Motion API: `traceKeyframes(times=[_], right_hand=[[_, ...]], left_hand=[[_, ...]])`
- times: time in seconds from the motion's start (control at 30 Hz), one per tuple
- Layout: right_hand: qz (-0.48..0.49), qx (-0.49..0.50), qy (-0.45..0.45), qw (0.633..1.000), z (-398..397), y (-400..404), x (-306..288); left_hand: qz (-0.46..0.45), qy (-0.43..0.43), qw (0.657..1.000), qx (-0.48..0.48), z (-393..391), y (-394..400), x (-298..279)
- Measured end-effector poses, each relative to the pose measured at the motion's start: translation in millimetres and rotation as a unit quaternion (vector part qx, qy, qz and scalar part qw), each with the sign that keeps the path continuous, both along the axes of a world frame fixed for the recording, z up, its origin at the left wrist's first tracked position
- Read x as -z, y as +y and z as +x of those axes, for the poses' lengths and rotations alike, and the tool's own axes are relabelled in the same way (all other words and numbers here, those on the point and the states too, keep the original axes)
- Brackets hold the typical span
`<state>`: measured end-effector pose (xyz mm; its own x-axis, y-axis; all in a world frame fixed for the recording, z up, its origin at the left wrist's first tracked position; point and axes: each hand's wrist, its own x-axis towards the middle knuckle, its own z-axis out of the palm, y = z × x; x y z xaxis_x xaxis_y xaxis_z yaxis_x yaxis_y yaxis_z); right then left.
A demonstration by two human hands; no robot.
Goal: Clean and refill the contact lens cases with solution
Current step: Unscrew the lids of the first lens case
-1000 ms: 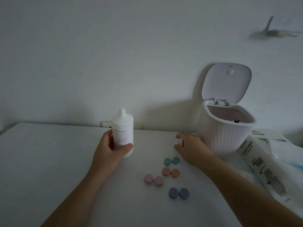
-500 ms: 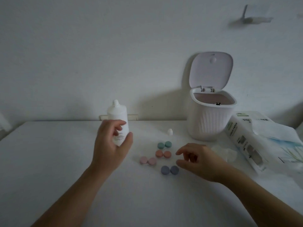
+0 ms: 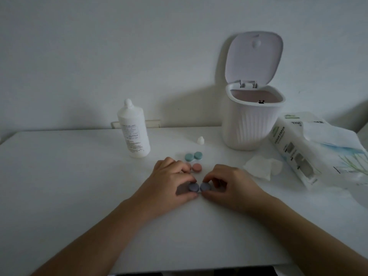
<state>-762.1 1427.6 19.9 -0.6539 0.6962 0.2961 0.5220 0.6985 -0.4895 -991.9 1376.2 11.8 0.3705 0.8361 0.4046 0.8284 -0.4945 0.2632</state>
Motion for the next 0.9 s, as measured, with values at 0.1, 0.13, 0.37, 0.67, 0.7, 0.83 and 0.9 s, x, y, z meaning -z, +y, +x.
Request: traceKeyframes(times=[0.1, 0.13, 0.37, 0.67, 0.7, 0.83, 0.9], right_hand=[[-0.004, 0.009, 0.01, 1.0, -0.9, 0.7, 2.1], [-0.005, 0.013, 0.013, 1.0, -1.4, 1.1, 2.8], [-0.004, -0.017, 0.028, 0.999, -4.0, 3.2, 6.5], [0.005, -0.073, -0.001, 0.997, -3.1, 3.0, 1.3], [0.006, -0.071, 0.005, 0.997, -3.2, 1.7, 0.9], [-0.007, -0.041, 0.006, 0.999, -3.5, -5.1, -0.2], [-0.027, -0.007, 0.021, 0.999, -3.7, -5.6, -0.9]], left_hand=[[-0.007, -0.017, 1.0, -0.001, 1.4, -0.6, 2.9], [-0.011, -0.024, 1.0, -0.002, 1.6, -0.7, 3.3], [-0.035, -0.039, 0.999, -0.006, 4.5, 1.0, 3.0], [-0.068, -0.062, 0.996, -0.001, 3.7, 4.3, 2.0], [-0.062, -0.06, 0.996, -0.004, 3.3, 3.4, 2.1], [-0.047, -0.066, 0.997, -0.017, 1.3, 0.0, 3.0], [-0.046, -0.075, 0.996, -0.021, 2.0, -0.8, 2.3]])
